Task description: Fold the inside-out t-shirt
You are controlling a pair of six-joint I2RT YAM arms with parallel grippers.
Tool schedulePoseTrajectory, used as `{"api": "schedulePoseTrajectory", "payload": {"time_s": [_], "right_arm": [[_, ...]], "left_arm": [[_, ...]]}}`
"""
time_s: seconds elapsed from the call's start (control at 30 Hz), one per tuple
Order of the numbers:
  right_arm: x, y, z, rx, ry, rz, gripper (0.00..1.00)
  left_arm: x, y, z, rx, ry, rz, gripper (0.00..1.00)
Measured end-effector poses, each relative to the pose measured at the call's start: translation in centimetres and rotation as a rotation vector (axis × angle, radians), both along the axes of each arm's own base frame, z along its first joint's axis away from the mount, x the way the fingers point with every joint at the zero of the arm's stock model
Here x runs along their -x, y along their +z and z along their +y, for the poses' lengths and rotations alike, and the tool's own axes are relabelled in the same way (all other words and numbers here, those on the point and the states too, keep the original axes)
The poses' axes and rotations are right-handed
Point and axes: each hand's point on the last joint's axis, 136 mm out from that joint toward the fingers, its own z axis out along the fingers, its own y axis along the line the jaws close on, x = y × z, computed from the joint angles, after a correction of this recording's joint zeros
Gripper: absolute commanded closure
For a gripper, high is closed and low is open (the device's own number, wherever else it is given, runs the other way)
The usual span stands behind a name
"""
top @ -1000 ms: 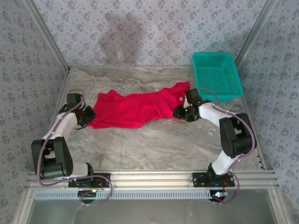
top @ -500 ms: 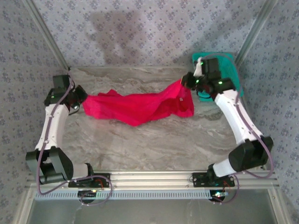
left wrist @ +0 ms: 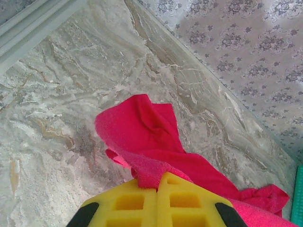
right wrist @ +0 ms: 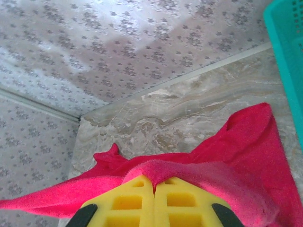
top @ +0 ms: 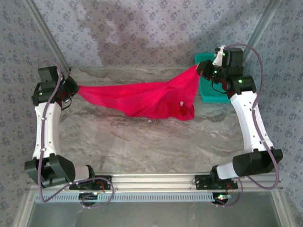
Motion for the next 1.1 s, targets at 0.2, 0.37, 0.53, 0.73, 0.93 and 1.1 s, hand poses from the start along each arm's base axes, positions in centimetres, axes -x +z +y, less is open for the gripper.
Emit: {"api": "schedulePoseTrajectory", "payload": {"time_s": [0.2,0.37,0.53,0.73,0.93,1.1], "right_arm": [[-0.4,0.4,-0.3,-0.013,-0.008,-0.006,1.0],[-0.5,0.0,-0.3,-0.013,-0.008,0.001,1.0],[-1.1,-2.1,-1.0,0.014,-0.044,0.044,1.0],[-3.2,-7.7,-2.3,0.077,-0.107,0.164,1.0],[-4.8,-12.6,-2.6,0.115,-0.116,0.269,1.0],[-5.8,-14.5,-2.5,0.127,-0.106,0.307,1.0]], "left_arm": [[-0.4,0.8,-0.4,0.017,-0.021,-0.016,1.0],[-0.9,-1.6,-1.1,0.06,-0.055,0.033,1.0],[-2.6,-7.6,-2.0,0.123,-0.092,0.167,1.0],[-7.5,-16.9,-4.3,0.169,-0.139,0.355,1.0],[-12.9,-21.9,-6.2,0.169,-0.187,0.424,0.75],[-15.2,-21.3,-6.0,0.147,-0.204,0.403,0.52]]}}
